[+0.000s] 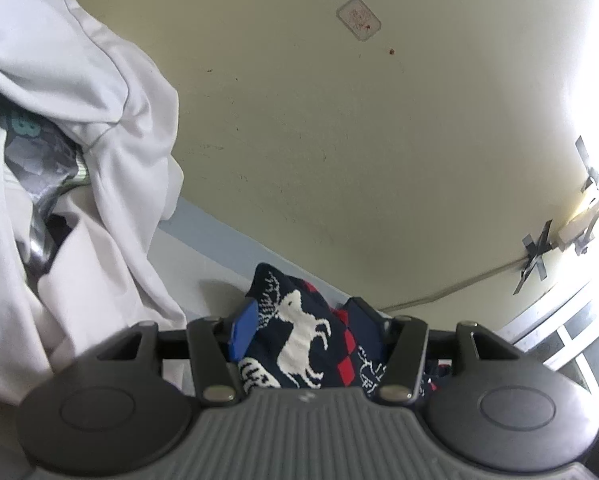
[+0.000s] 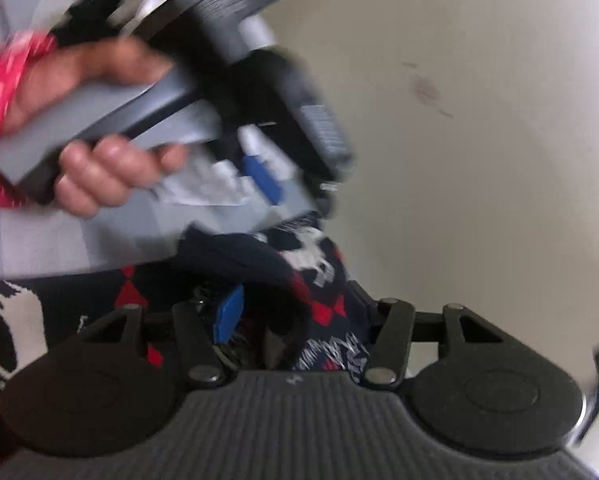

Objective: Fold small clothes

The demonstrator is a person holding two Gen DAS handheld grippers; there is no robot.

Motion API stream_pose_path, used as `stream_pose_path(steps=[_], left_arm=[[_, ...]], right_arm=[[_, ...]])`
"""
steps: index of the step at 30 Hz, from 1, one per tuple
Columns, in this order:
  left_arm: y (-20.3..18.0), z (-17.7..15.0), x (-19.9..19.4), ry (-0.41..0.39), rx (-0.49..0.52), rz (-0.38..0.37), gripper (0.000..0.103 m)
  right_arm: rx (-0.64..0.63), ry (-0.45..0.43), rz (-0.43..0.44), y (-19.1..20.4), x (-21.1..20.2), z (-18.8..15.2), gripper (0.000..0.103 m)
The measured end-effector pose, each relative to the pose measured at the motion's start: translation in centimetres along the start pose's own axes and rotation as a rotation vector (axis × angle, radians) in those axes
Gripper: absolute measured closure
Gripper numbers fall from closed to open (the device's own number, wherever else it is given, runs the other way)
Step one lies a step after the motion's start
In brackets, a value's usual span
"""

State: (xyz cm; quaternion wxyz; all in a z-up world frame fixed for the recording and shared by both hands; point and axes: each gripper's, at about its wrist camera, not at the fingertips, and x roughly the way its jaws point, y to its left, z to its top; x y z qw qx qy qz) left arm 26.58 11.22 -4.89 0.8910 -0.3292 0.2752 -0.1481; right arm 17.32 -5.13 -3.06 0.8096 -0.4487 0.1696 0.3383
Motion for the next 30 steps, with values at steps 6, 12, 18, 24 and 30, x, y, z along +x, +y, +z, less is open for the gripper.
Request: stream_pose_path(steps=[6, 12, 18, 24, 30], left_arm=[[1.1, 0.6, -0.8, -0.029, -0.058, -0.029, 0.052], [-1.1, 0.2, -0.1, 0.028, 0.002, -0.009, 0.052], [-6.8, -3.4, 1.4, 0.138, 0.228, 0.035, 0.05], [-10.5, -8.3, 4.8, 0.25, 0.439, 0.106, 0.05], [-12.3, -10.0, 5.2, 0.163, 0.597, 0.203, 0.089]], right_arm=[[0.937, -0.237, 0.024, -12.8, -2.9, -4.8, 0.095], [1.45, 0.107, 0.098, -14.4, -1.1, -18.6, 0.089], [1.499, -0.081, -0.09, -15.0, -9.4, -24.3, 0.044], [1.478, -0.047, -0.287, -16.3, -12.1, -29.3, 0.044], [1.478, 0.001, -0.324, -14.6, -9.1, -29.6, 0.045]])
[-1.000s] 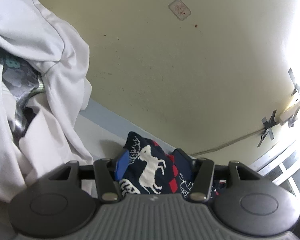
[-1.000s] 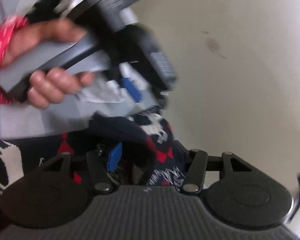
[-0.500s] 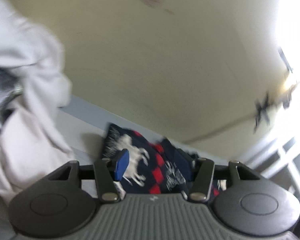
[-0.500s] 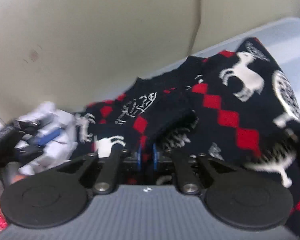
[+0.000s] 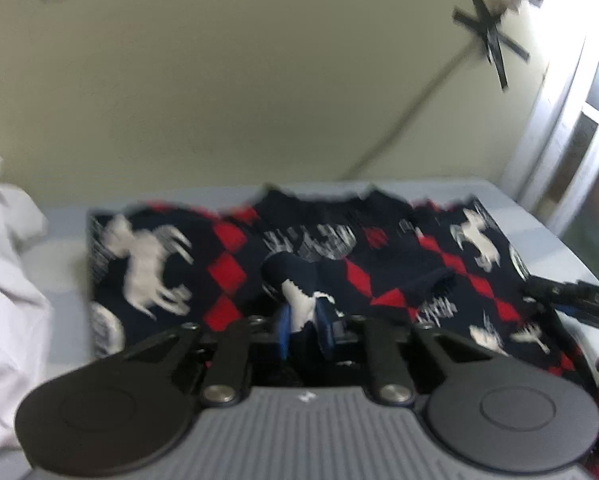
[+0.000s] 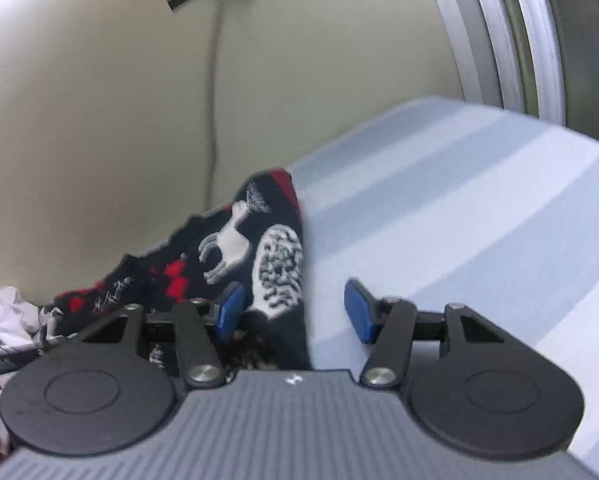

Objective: Fold small clothes

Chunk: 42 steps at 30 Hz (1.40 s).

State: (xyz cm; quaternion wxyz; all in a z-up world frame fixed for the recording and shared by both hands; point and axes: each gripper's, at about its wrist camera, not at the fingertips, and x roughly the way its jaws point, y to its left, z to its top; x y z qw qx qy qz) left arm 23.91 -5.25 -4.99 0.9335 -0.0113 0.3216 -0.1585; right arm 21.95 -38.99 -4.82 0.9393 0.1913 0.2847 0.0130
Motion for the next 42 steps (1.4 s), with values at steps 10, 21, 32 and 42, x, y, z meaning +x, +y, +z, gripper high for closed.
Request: stream_pose_path(steps=[10, 21, 32, 42], left_arm=[[2.9, -1.1, -0.1, -0.024, -0.071, 0.125, 0.061], [3.8, -2.3, -8.3, -0.13, -0.155, 0.138, 0.061], [2.9, -11.3, -18.2, -0.004, 0.023, 0.085, 0.052], [2.7, -16.7, -21.5, 0.16, -0.056, -0.002, 0.052]], right_arm=[[-0.069, 0.003, -0.064, 0.6, 0.0, 0.6, 0.053], [0.038, -0.072, 0.033, -0.4, -1.2, -0.2, 0.053], [-0.162, 0.195, 0.301, -3.2, -10.2, -3.9, 0.052], [-0.093, 0.267, 0.368, -8.9, -22.8, -8.5, 0.078]])
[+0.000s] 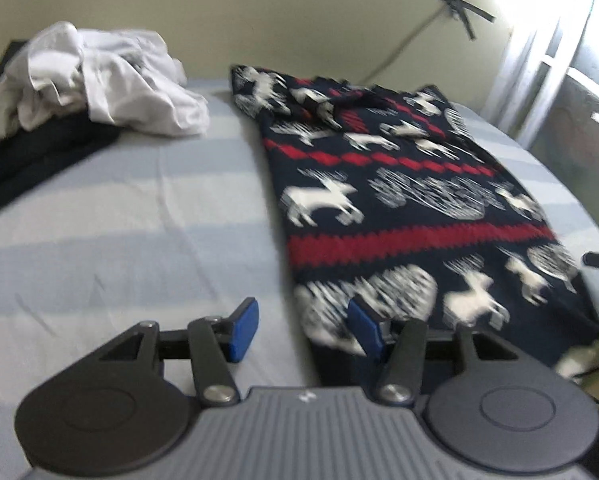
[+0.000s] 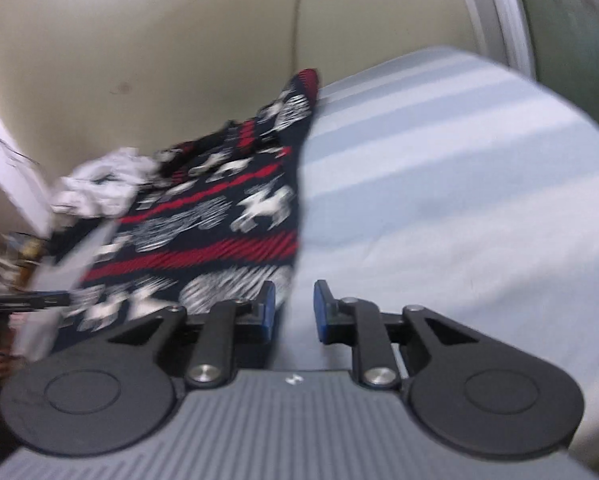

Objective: Fold small clothes

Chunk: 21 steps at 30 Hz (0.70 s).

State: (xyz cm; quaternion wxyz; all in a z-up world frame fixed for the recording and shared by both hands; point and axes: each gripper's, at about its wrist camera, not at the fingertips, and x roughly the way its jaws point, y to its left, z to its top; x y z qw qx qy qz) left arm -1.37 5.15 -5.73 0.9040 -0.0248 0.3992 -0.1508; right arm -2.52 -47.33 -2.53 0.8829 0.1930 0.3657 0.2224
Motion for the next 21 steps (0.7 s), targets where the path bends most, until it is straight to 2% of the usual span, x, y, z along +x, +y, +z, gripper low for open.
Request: stream_pose_path(steps=[3, 6, 8, 10, 11, 12, 15, 19, 21], left_arm=[[-0.1, -0.9, -0.6, 0.034, -0.014, -0.048, 0.051], [0.0, -1.8, -1.2, 0.055, -0.055, -0.087, 0.048], [-0.1, -2.6, -1.7, 0.06, -0.087, -0.117, 0.046], [-0.6, -3.5, -2.1, 0.043, -0.088, -0.125, 0.054], [-0.9, -3.8, -2.1, 0.035, -0.078, -0.115, 0.084], [-1.2, -4.0, -2.0, 0.043, -0.073, -0.096, 0.094], [-0.4, -3.9, -2.6, 0.024, -0.128, -0.108, 0.094], [2.2, -2.6, -4.6, -0.051, -0.252, -0.209, 0.097], [3.3, -1.0, -5.2, -0.104, -0.294, -0.243, 0.097]], right_arm=[[0.052, 0.048, 0.061, 0.6, -0.7, -1.9, 0.078], [0.087, 0.101, 0.065, 0.7, -0.2, -3.3, 0.073], [0.106, 0.096, 0.093, 0.8, 0.2, -3.8, 0.072], [0.11, 0.105, 0.12, 1.4, 1.4, -3.9, 0.076], [0.093, 0.117, 0.122, 1.9, 2.0, -3.9, 0.081], [0.077, 0.126, 0.115, 2.1, 2.2, -3.8, 0.091], [0.085, 0.079, 0.142, 1.6, 1.1, -2.9, 0.092], [0.118, -0.05, 0.164, 0.8, -0.9, 0.2, 0.092], [0.109, -0.102, 0.171, 0.7, -0.6, 2.5, 0.092]])
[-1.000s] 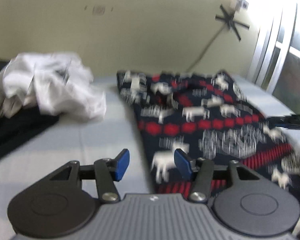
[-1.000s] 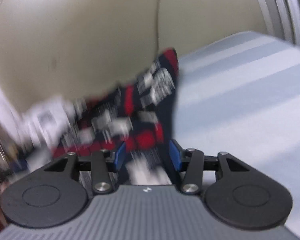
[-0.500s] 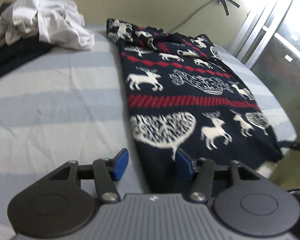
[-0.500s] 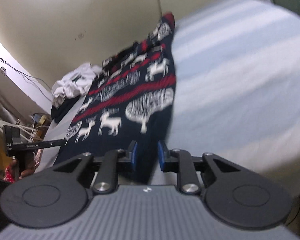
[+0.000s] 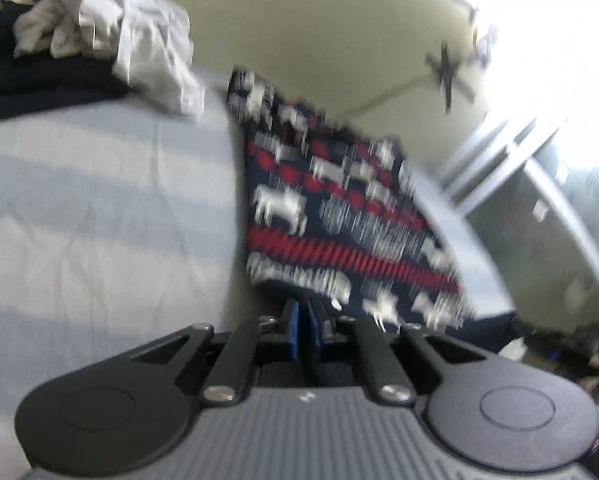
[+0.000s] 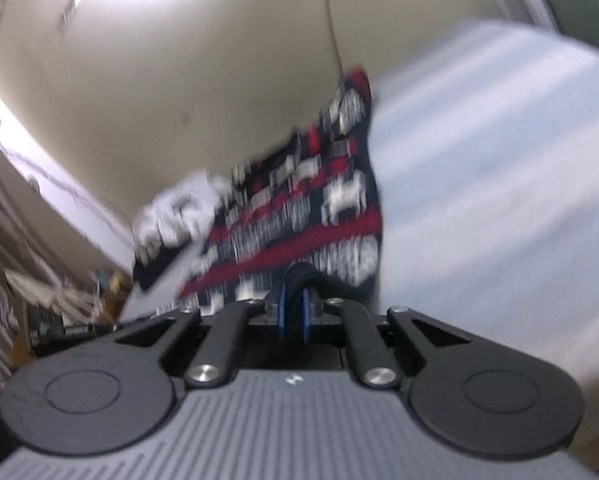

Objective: Fold small clothes

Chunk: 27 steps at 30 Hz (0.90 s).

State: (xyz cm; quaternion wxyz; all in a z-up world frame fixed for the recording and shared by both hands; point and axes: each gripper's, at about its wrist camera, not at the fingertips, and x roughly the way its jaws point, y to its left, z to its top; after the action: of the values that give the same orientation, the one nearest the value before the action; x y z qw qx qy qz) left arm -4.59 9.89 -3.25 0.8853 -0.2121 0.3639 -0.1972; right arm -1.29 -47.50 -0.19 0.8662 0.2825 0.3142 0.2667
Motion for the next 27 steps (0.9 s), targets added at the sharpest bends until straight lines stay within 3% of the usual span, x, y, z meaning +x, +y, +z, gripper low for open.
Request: stream_pose_path(steps=[4, 6, 7, 8, 9, 11, 12, 14, 18, 19, 20, 21, 24, 27], left_arm=[[0.1, 5.8, 1.2, -0.107, -0.043, -0.037, 0.097], [0.4, 9.0, 3.5, -0.16, -0.095, 0.01, 0.087], [0.5, 10.2, 4.9, -0.184, -0.105, 0.088, 0.079], [0.6, 11.1, 6.4, -0.171, -0.119, 0.214, 0.068], [0.8, 11.3, 7.2, -0.139, -0.14, 0.281, 0.066], [1.1, 10.3, 7.3, -0.111, -0.119, 0.219, 0.057], [1.2, 9.5, 7.0, -0.116, -0.092, 0.209, 0.051], [1.2, 8.6, 6.9, -0.128, -0.071, 0.266, 0.05], [1.2, 8.5, 9.0, -0.054, -0.056, 0.249, 0.054], [0.8, 8.4, 9.8, -0.033, -0.032, 0.254, 0.056], [0.2, 8.2, 10.7, -0.011, 0.005, 0.259, 0.07], [-0.3, 7.8, 11.4, 0.011, 0.044, 0.26, 0.095], [-1.2, 6.8, 11.6, 0.015, 0.123, 0.308, 0.095], [0.8, 6.9, 9.2, -0.018, 0.059, 0.294, 0.095]], right_arm=[[-0.015, -0.096, 0.001, 0.0, 4.4, 5.6, 0.092], [-0.02, -0.163, -0.067, -0.6, 7.9, 8.0, 0.088], [-0.051, -0.179, -0.16, -0.7, 9.6, 8.7, 0.07], [-0.049, -0.158, -0.264, -0.9, 11.0, 9.1, 0.056], [-0.033, -0.132, -0.284, -1.3, 11.4, 9.0, 0.048], [-0.04, -0.108, -0.191, -2.0, 10.6, 7.7, 0.048], [-0.046, -0.106, -0.188, -2.2, 10.1, 7.0, 0.048], [-0.051, -0.081, -0.201, -2.8, 9.5, 5.5, 0.047], [-0.084, -0.031, -0.217, -2.8, 10.0, 3.6, 0.051], [-0.124, -0.02, -0.243, -2.4, 10.3, 3.4, 0.073], [-0.155, -0.01, -0.267, -2.0, 10.6, 3.0, 0.089], [-0.176, -0.019, -0.277, -1.6, 10.7, 2.9, 0.092], [-0.247, -0.073, -0.3, -0.7, 9.9, 3.7, 0.094], [-0.272, -0.07, -0.32, -0.7, 9.5, 4.3, 0.094]])
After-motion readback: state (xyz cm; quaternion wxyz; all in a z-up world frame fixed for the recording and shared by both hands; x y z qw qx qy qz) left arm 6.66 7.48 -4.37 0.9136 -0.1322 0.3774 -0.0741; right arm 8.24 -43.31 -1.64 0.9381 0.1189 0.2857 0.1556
